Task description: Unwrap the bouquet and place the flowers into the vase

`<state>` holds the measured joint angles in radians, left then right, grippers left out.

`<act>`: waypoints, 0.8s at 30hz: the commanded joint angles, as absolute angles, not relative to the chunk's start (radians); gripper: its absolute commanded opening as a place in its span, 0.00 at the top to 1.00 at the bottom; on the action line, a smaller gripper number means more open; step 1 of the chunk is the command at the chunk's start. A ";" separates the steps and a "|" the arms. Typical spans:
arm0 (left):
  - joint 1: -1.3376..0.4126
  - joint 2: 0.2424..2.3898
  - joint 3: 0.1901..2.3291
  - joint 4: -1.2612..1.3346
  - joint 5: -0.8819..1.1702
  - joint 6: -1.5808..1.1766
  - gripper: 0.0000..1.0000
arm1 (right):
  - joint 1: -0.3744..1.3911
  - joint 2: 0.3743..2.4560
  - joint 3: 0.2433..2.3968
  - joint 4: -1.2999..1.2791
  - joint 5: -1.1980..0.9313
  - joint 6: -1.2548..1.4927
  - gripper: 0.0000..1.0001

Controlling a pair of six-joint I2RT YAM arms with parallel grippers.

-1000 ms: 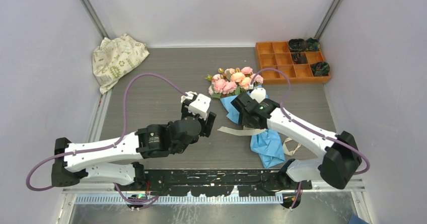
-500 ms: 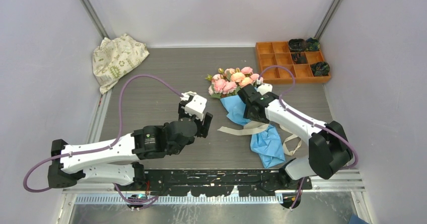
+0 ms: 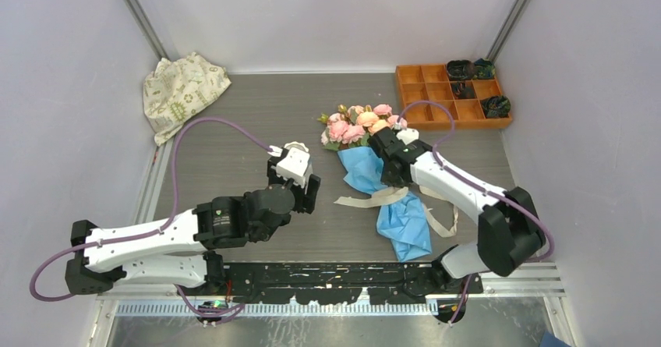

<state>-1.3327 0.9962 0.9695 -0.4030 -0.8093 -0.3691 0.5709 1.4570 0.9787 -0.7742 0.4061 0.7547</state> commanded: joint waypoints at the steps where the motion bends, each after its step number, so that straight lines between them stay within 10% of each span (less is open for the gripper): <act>1: -1.331 0.958 0.972 -0.390 -0.854 -0.389 0.35 | 0.602 1.296 1.113 -0.843 0.411 0.767 0.99; 24: -1.330 0.991 0.995 -0.399 -0.846 -0.377 0.35 | 0.631 1.327 1.315 -0.807 0.271 0.699 0.88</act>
<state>-1.3327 0.9821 0.9684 -0.4133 -0.8192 -0.3672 0.6266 1.3052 1.2625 -0.8814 0.2810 0.7311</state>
